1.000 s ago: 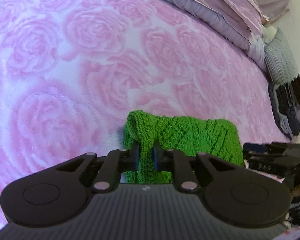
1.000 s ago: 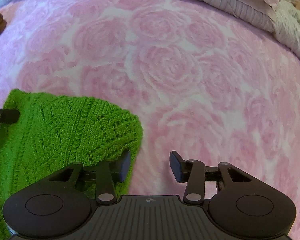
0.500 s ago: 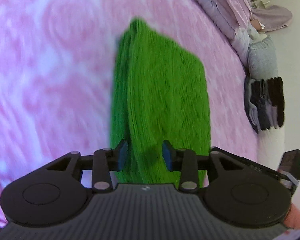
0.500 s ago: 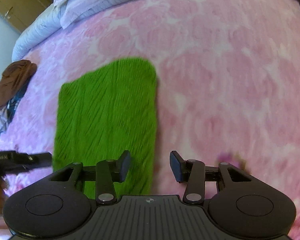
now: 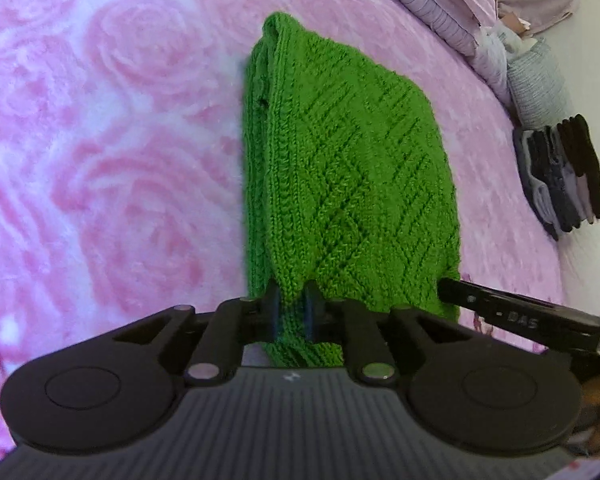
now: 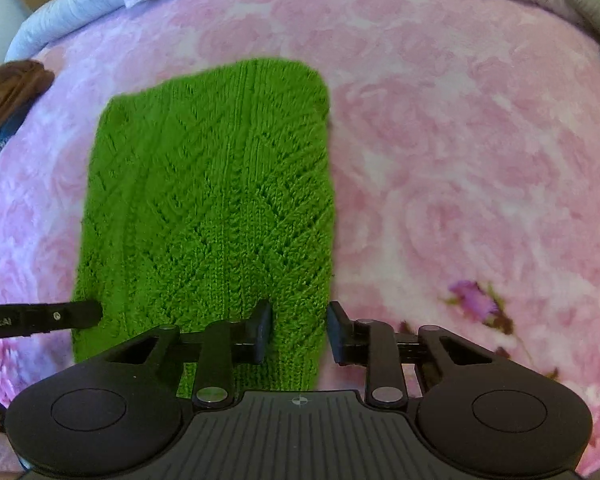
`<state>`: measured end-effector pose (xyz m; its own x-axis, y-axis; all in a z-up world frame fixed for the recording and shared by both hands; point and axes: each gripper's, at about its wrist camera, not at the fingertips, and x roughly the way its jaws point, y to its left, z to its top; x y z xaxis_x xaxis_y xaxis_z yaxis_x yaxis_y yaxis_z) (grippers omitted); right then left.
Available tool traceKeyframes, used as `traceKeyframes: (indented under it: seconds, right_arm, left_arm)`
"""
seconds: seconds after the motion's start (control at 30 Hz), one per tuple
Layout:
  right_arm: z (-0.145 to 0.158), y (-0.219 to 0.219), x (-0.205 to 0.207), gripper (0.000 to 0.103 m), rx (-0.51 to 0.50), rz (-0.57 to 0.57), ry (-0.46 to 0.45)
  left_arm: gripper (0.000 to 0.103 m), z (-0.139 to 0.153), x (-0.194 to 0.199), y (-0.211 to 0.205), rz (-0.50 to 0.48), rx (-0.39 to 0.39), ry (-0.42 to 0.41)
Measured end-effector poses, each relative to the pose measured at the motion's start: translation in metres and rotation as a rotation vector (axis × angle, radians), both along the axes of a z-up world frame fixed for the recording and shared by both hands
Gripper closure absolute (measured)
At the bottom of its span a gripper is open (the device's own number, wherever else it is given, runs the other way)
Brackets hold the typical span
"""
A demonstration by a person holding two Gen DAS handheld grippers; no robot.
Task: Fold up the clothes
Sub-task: 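Lift the held edge with the left gripper and fold it over the vest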
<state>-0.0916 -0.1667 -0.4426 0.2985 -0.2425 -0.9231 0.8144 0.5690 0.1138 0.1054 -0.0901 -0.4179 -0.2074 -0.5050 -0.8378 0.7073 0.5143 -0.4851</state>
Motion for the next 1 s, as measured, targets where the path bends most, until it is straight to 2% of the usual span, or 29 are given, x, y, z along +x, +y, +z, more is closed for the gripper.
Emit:
traceKeyframes:
  seconds: [0.13,0.23,0.33,0.53,0.67,0.77,1.0]
  right_arm:
    - [0.021,0.017,-0.014,0.076,-0.011,-0.002,-0.037]
    - [0.004,0.023,-0.014,0.076,0.044,0.051,-0.014]
    - [-0.008,0.02,-0.013,0.07,0.042,0.089,-0.005]
    - [0.014,0.007,-0.034,0.063,0.131,0.144,-0.065]
    - [0.033,0.013,-0.054,0.057,0.169,0.177,-0.105]
    - [0.043,0.018,-0.065,0.056,0.18,0.2,-0.116]
    - [0.05,0.023,-0.081,0.054,0.197,0.224,-0.121]
  left_arm:
    - [0.088,0.023,-0.01,0.011,0.049,0.02,-0.055]
    - [0.087,0.016,-0.023,0.009,0.062,0.071,-0.088]
    - [0.082,0.018,-0.031,0.006,0.097,0.106,-0.145]
    - [0.081,0.056,-0.061,0.01,0.139,0.165,-0.268]
    - [0.08,0.079,-0.086,0.018,0.174,0.195,-0.285]
    - [0.079,0.089,-0.103,0.02,0.188,0.222,-0.283]
    - [0.078,0.094,-0.123,0.021,0.191,0.24,-0.274]
